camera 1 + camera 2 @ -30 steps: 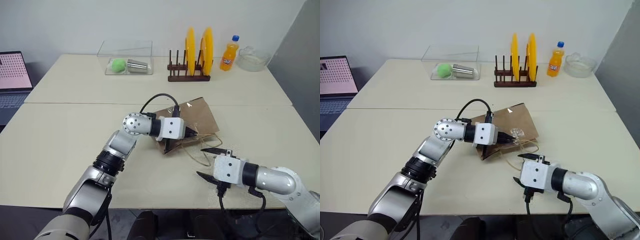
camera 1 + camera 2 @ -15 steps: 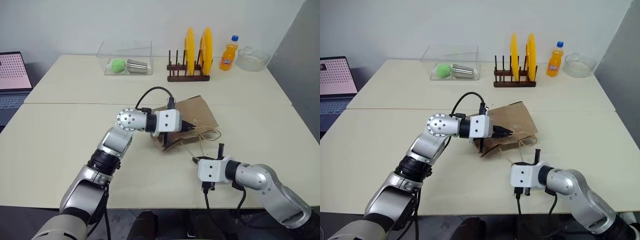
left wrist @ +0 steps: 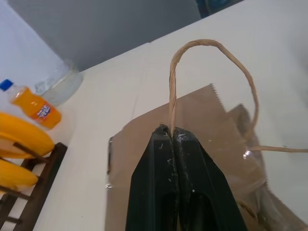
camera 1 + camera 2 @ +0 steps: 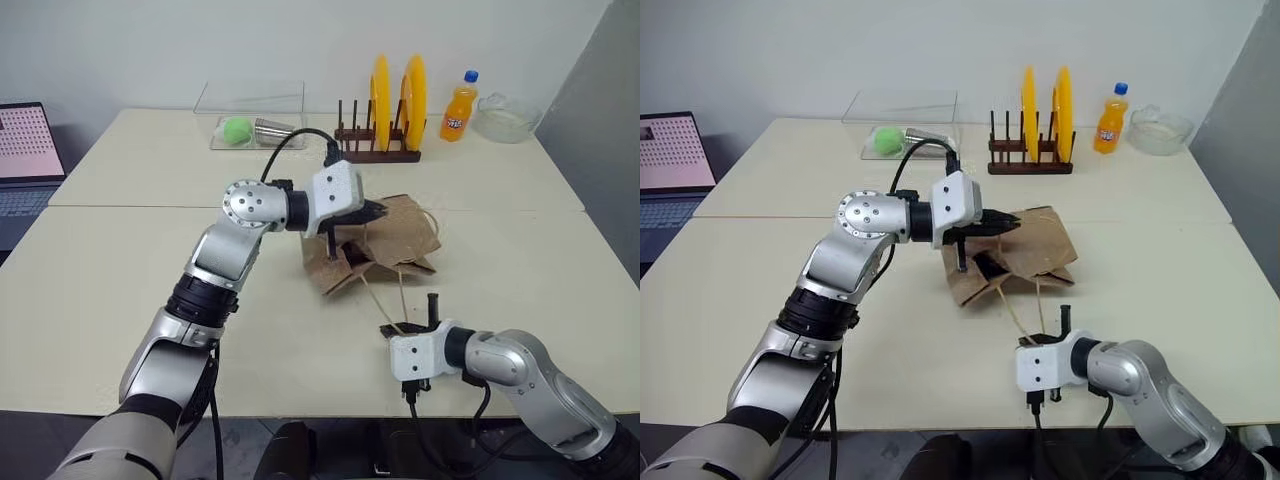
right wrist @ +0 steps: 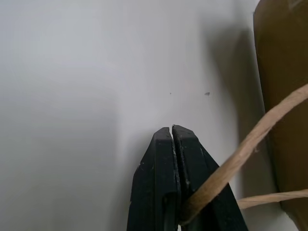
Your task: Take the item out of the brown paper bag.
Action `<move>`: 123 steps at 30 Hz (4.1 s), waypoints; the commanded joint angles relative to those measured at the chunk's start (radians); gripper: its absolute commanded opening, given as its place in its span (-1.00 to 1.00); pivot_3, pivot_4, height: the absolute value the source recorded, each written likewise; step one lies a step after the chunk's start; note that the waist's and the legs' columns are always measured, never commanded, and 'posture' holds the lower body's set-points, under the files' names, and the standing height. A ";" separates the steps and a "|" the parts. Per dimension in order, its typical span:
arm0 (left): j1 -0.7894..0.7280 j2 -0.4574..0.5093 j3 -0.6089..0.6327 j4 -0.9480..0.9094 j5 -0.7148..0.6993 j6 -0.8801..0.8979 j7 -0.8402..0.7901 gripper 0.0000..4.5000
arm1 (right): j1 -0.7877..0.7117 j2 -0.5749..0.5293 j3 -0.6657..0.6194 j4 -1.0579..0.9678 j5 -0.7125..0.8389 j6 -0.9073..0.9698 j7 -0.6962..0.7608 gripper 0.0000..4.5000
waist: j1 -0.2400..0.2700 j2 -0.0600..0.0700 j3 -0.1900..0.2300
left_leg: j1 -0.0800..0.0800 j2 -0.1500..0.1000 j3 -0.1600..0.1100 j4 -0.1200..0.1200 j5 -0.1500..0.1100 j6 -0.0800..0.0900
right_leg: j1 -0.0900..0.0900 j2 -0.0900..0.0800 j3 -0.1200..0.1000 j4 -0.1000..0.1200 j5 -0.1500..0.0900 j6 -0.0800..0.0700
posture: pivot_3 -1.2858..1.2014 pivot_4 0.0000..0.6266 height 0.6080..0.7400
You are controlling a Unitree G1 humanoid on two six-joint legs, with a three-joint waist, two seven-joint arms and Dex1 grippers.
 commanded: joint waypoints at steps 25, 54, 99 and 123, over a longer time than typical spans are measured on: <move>0.004 0.044 0.099 -0.146 -0.166 0.068 -0.030 -1.00 | 0.021 0.049 -0.280 -0.231 0.445 0.171 0.239 0.01 | 0.000 0.000 0.000 | 0.000 -0.001 0.000 0.001 0.000 -0.001 | 0.000 -0.001 0.001 0.001 0.000 0.000 | 0.03 -0.52 1.00; 0.020 0.044 0.117 -0.168 -0.190 0.078 -0.011 -1.00 | -0.534 0.115 0.078 0.230 0.290 0.305 -0.140 0.73 | -0.002 0.000 0.000 | -0.002 -0.001 0.001 0.000 0.000 0.000 | -0.003 -0.001 0.002 0.001 0.003 -0.006 | 0.03 -0.52 1.00; -0.028 0.057 0.096 -0.004 -0.071 -0.048 0.035 -1.00 | -0.716 0.119 -0.011 0.381 0.020 -0.141 0.280 0.31 | -0.005 0.000 0.000 | -0.004 -0.001 0.002 0.000 0.000 0.000 | -0.006 -0.001 0.002 0.003 0.004 -0.006 | 0.03 -0.52 1.00; -0.050 0.048 0.097 0.077 -0.004 -0.080 0.078 -1.00 | -0.553 0.115 -0.598 0.305 0.389 -0.444 -0.105 0.31 | 0.000 0.000 0.000 | -0.004 -0.001 0.002 0.000 0.000 0.000 | -0.006 -0.001 0.002 0.004 0.004 -0.006 | 0.03 -0.52 1.00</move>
